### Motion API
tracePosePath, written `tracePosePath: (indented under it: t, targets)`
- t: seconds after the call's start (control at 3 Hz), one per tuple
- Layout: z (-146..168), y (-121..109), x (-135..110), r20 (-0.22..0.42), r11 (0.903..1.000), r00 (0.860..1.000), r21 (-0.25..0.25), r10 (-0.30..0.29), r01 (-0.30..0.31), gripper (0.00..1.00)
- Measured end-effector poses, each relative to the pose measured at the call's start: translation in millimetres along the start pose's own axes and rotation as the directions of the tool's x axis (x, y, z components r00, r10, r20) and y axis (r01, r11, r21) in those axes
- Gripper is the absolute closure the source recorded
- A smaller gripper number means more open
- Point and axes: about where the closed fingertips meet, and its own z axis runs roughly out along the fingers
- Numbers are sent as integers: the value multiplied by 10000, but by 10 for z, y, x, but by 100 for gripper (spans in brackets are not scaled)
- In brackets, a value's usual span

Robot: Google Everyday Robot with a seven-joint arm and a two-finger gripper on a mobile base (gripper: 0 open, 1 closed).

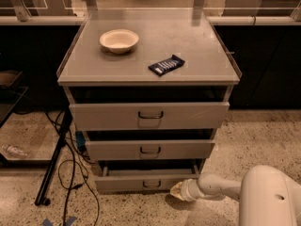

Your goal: Close bottom drawer

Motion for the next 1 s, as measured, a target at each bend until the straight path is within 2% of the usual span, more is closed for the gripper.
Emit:
tracePosePath:
  t: [0.33,0.67,1.0]
  targets:
    - [0,0,0,0,10000,10000,-1,0,0,51]
    - [56,-87,-45,-83,9993,9993,2,-366,366,27]
    - [231,-203,-118,-211,9963,9962,-171,-851,847,0]
